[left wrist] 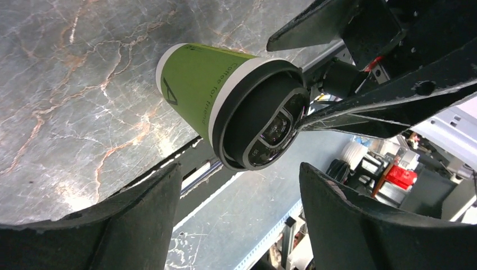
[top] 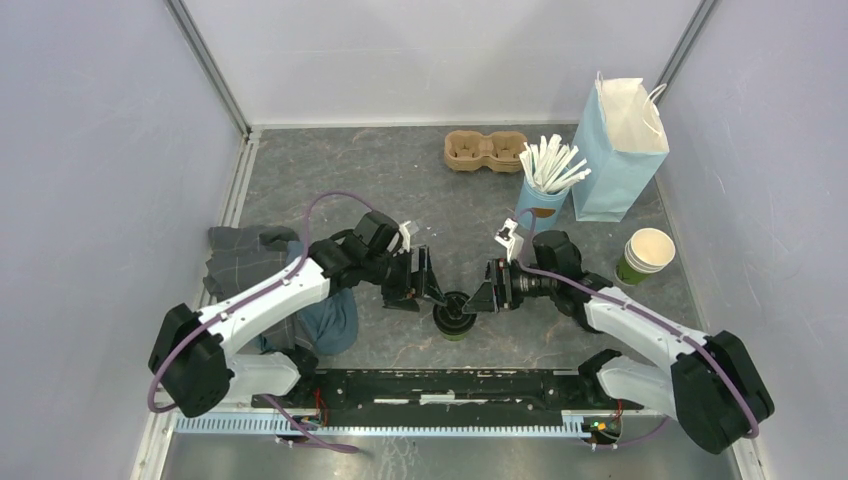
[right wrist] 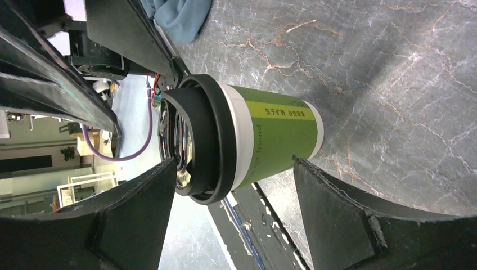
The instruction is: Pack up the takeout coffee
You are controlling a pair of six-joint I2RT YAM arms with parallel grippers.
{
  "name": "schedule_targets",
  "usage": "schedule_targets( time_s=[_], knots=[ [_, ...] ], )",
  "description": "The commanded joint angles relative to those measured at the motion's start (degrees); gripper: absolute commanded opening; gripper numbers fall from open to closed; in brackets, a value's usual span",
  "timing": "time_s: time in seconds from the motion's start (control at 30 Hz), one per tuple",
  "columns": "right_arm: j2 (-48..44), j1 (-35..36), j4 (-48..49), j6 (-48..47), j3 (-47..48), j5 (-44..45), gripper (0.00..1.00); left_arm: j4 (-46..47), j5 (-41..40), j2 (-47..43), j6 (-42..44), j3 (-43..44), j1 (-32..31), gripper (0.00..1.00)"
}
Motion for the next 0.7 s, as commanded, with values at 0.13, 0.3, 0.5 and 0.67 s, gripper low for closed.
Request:
schedule_targets(
  time_s=[0.13,0.3,0.5,0.67],
  knots=[
    [4.6,-0.5,13.3,3.7,1.7,-5.7,0.76,9.4,7.4,3.1,0.2,-6.3,-0.3,0.67],
    [6.6,-2.4,19.6,5.8,-1.8,-8.9,0.64,11.4,7.5,3.9,-0.3,-10.3,-0.3,0.62],
    [12.5,-5.2,17.1,-0.4,-7.6,-5.4,0.55,7.0,1.4,7.3,0.2,-13.4,-0.3,0.57],
    [14.6,-4.9,11.9,-5.6,-9.3,-0.8,0.53,7.4,-0.7,7.1,-0.1,-17.0,-0.2,0.56]
  ],
)
